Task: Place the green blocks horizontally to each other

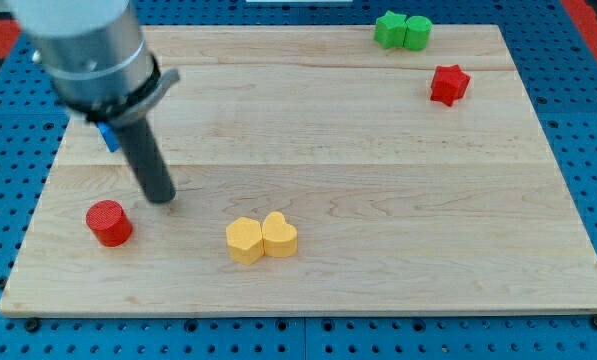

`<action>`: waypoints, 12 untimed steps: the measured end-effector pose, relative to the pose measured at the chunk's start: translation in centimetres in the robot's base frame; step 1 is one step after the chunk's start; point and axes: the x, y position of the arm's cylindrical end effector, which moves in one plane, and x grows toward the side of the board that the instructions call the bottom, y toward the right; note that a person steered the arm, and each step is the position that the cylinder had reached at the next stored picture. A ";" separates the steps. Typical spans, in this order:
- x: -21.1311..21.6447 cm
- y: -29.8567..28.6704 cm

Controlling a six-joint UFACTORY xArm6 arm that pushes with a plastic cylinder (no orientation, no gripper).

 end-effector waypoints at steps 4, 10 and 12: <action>-19.0 28.6; -27.0 24.9; -26.9 14.0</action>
